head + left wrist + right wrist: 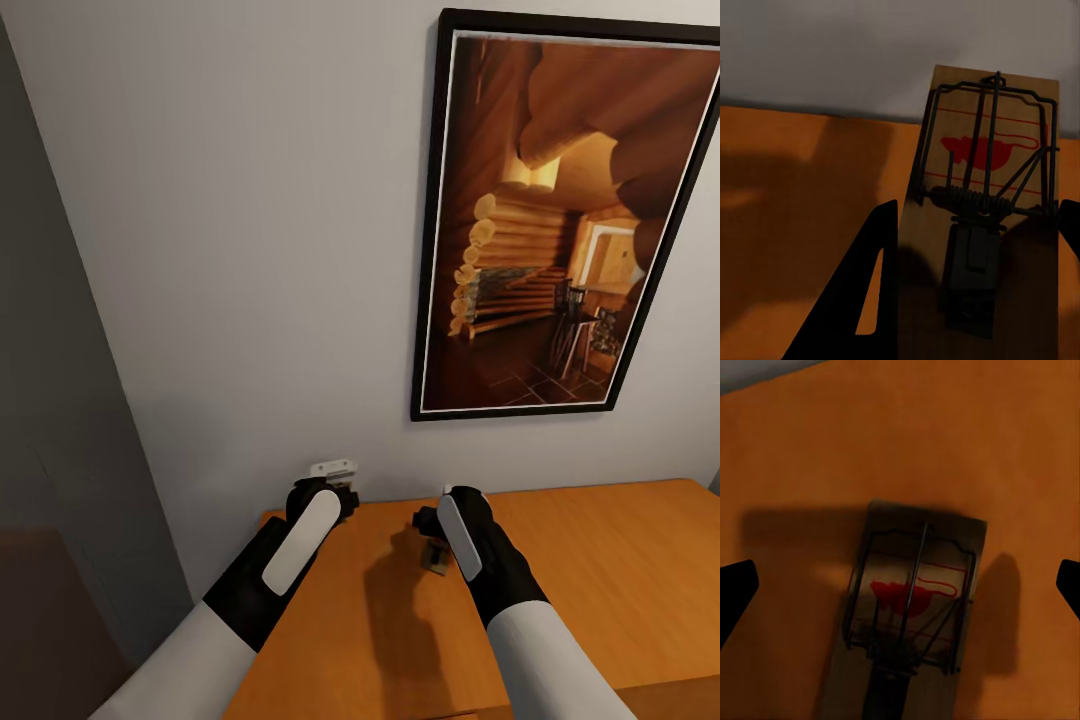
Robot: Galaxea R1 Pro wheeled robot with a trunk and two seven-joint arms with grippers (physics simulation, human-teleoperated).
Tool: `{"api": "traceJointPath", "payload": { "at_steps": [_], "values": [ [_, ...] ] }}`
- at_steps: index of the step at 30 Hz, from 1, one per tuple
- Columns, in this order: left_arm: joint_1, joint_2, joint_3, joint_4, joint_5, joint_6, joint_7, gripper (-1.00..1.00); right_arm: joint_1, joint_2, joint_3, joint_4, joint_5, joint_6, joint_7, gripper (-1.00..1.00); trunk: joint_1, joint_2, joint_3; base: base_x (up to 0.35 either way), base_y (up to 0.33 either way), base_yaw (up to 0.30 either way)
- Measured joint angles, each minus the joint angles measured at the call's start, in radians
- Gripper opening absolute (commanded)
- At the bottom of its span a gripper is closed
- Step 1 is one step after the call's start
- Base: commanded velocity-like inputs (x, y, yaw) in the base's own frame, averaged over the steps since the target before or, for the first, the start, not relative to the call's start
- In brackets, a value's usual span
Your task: Take the four mousetraps from the cabinet in the bathroom and place them on the bathroom floor. Make sure all four end up on the same floor surface, and ensure that at least two of them are either under or directly next to the same bathroom sink.
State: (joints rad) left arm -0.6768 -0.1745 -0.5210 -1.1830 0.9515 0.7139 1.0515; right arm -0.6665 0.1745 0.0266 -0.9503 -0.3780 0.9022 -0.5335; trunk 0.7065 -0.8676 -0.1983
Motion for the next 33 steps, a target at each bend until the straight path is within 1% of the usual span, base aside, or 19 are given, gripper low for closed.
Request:
{"api": "traceJointPath", "payload": {
  "at_steps": [9,11,18,33],
  "values": [
    [0.000,0.000,-0.001,0.000,0.001,0.004,-0.004,-1.00,0.000,0.000,-0.002,0.048,-0.005,0.001,-0.010,1.00,0.000,0.000,0.000,0.000,0.000,0.000],
    [0.000,0.000,-0.003,-0.001,0.008,0.010,-0.009,-1.00,0.000,0.000,-0.003,0.053,-0.005,0.001,-0.011,1.00,0.000,0.000,0.000,0.000,0.000,0.000],
    [0.000,0.000,-0.003,0.000,0.008,0.015,-0.011,-1.00,0.000,0.000,-0.004,0.055,-0.007,0.017,-0.012,1.00,0.000,0.000,0.000,0.000,0.000,0.000],
    [0.000,0.000,-0.004,0.000,0.007,0.015,-0.011,-1.00,0.000,0.000,-0.004,0.054,-0.006,0.018,-0.012,1.00,0.000,0.000,0.000,0.000,0.000,0.000]
  ]
}}
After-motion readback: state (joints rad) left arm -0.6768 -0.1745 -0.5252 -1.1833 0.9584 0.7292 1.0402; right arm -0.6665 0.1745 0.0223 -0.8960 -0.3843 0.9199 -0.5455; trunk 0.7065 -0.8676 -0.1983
